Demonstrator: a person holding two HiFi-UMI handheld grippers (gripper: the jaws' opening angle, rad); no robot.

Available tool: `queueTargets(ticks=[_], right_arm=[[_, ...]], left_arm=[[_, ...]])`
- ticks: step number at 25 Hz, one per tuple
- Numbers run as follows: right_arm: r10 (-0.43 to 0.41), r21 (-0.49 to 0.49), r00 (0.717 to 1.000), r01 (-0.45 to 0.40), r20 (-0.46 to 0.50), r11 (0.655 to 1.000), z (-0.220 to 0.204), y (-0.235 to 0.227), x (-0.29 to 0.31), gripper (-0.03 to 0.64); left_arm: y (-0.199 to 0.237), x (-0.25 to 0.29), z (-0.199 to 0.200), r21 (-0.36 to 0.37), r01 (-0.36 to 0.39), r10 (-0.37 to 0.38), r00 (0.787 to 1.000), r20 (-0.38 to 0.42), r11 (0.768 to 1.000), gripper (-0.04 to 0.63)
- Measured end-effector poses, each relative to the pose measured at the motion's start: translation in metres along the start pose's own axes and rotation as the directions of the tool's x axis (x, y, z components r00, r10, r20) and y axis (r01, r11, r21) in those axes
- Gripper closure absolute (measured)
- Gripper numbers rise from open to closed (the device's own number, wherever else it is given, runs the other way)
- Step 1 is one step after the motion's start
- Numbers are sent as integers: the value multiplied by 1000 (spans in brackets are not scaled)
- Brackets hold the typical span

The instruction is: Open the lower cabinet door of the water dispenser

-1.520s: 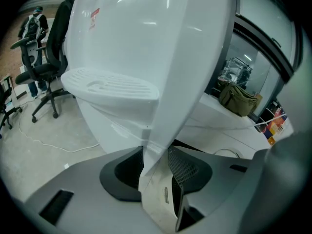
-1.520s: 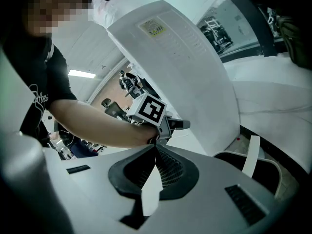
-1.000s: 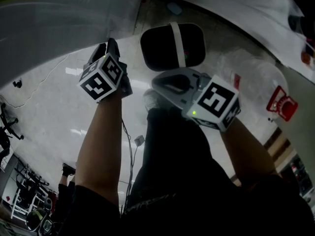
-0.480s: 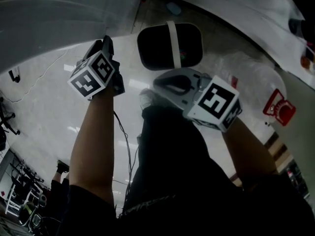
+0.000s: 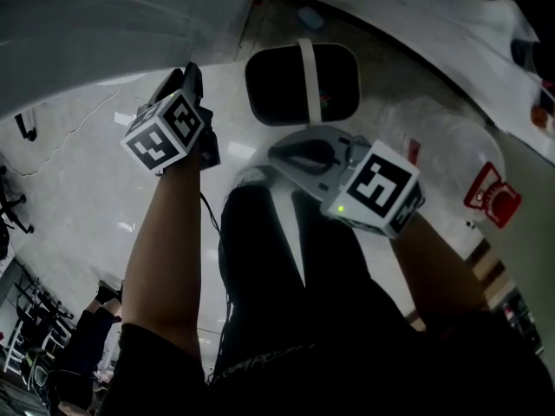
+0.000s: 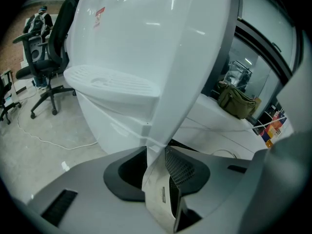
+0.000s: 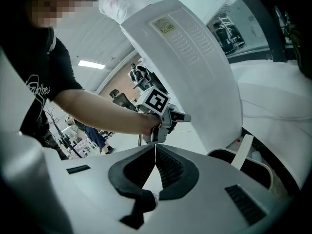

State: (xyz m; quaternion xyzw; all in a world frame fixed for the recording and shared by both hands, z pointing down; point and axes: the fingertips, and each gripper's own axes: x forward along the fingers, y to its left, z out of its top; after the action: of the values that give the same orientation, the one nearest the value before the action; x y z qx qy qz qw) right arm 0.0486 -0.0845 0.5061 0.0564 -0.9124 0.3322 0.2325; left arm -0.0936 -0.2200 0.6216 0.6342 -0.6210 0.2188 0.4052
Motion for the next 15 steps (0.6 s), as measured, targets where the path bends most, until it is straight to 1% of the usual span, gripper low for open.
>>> queueTargets(ticks=[6,10,13,15], right_arm=[[-19,15,1000,18,21,1000,7,-2,-1,601],[-21,30,999,20,35,999,6,2,4,601],[-19,27,999,18,30,999,0,6,9,601],[-19,23,1000,19,22,1000,-3,9,11,601]], left_arm=[[3,-2,0,12,-2,2,1000,4,1000,482],[6,-5,-7,40,-2,2,1000,6,999,482],[10,-9,-12,34,15,-15,1000,10,999,483],[11,-12,-14,43,29,-30,1000,8,999,483]])
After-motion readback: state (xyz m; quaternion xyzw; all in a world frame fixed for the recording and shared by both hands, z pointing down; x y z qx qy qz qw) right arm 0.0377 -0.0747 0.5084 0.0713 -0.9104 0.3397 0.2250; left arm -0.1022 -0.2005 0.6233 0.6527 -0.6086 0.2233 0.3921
